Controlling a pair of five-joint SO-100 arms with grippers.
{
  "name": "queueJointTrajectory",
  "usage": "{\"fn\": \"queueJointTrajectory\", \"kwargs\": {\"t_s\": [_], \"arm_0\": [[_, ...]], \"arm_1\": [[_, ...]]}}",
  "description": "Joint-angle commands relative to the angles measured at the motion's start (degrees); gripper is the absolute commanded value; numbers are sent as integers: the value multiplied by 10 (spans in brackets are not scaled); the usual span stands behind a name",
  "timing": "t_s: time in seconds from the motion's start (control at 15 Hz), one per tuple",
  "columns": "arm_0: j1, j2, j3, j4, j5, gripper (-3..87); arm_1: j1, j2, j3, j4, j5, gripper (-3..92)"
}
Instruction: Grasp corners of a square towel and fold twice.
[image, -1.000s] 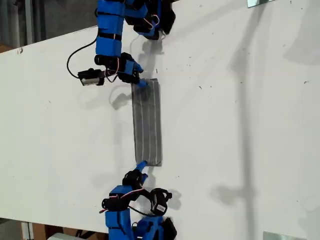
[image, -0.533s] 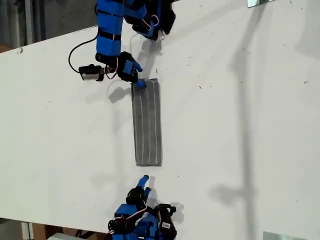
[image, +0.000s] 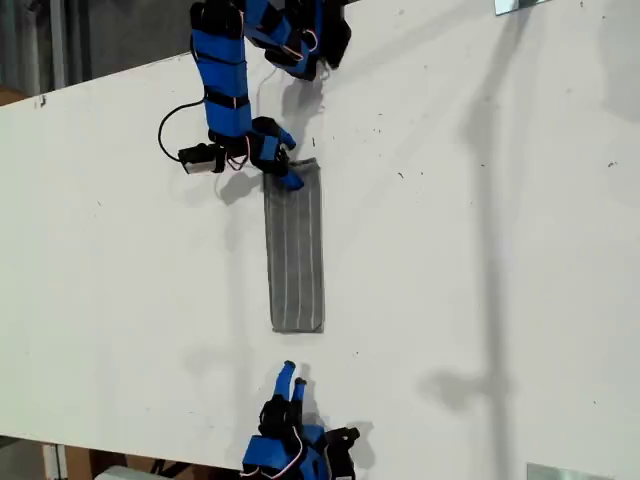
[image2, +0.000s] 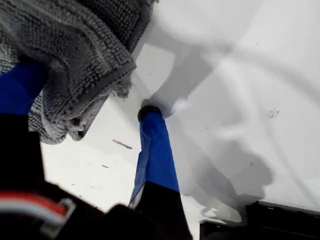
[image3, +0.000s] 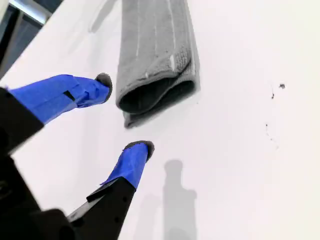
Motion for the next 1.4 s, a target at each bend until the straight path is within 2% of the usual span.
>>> {"fn": "queueJointTrajectory", "kwargs": {"t_s": [0.0,0.07,0.2,0.33,0.4,0.67,0.87,1.07,1.2,1.33], "arm_0": [[16,37,18,13,-24,220],[18,40,18,14,-26,220],[16,40,18,14,-26,220],[20,40,18,14,-27,220],[20,40,18,14,-27,220],[24,40,19,12,-29,220],[26,40,34,-3,-30,220],[26,40,36,-4,-30,220],[26,40,36,-4,-30,220],[27,40,36,-4,-31,220]], "arm_1": [[-9,-7,-23,-15,5,348],[-14,-8,-34,-19,2,345],[-33,-11,-66,-21,4,273],[-36,-29,-71,-27,8,71],[-33,-40,-71,-29,9,10],[-25,1,-52,2,33,-1],[1,181,-33,134,87,-1],[65,388,-15,261,126,-1],[110,497,10,301,144,-1],[113,581,57,314,217,-1]]}}
